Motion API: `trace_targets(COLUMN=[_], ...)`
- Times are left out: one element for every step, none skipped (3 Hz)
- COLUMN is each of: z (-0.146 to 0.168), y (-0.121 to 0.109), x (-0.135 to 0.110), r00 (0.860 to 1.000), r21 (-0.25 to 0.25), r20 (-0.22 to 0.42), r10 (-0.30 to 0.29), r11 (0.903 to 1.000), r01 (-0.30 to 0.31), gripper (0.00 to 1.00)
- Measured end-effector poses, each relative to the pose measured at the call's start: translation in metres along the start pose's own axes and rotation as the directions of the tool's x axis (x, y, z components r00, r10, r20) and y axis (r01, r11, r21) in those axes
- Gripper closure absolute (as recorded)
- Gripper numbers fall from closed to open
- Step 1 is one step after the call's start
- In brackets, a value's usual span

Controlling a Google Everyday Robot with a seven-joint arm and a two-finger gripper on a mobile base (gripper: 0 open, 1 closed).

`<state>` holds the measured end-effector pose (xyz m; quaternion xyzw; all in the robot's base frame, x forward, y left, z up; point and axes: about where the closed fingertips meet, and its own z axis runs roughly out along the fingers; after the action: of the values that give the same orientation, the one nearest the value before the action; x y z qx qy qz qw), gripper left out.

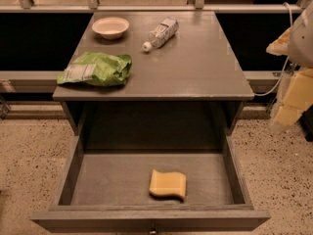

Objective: Pick sponge from top drawer and place on counter

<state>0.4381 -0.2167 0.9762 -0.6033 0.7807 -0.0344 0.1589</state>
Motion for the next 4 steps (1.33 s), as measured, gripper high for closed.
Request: trace_targets(z=[0.000,0.014,0.064,0.122], y=[0.000,0.003,0.030,0.053], x=[0.000,-0.002,-0.010,-0.035], r00=[1.000,0.999,0.986,0.965], r21=[0.000,0.021,0.005,-0.015], r20=[0.000,0.051,0.165,0.262], r10=[0.000,0.009,0.004,-0.020], r11=[1.0000,0.9997,1.0000,0.9996], r01=[0.000,-0.010,-0.005,0.024], gripper=[0.00,0.00,0.00,0.00])
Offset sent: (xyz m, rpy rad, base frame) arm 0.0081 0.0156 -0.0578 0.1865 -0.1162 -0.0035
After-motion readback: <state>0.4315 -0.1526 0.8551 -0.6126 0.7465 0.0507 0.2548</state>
